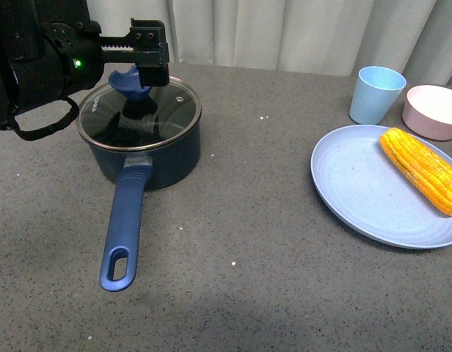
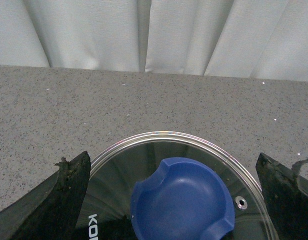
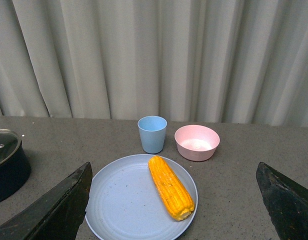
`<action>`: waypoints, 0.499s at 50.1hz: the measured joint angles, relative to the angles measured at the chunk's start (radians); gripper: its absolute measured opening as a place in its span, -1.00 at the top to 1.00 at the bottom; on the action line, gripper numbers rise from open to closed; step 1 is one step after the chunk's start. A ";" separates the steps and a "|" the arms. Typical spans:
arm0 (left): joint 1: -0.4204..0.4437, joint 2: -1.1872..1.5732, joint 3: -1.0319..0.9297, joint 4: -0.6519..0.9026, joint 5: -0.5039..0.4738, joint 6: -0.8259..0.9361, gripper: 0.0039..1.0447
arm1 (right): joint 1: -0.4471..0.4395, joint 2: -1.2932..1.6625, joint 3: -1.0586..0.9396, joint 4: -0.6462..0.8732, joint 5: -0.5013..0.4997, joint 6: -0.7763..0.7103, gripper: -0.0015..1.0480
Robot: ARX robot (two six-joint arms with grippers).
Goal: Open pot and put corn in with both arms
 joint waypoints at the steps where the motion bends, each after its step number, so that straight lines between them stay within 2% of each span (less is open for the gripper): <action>1: 0.000 0.005 0.004 -0.002 0.000 0.000 -0.88 | 0.000 0.000 0.000 0.000 0.000 0.000 -0.83; 25: -0.013 0.089 0.064 -0.023 -0.005 0.000 -0.88 | 0.000 0.000 0.000 0.000 0.000 0.000 -0.83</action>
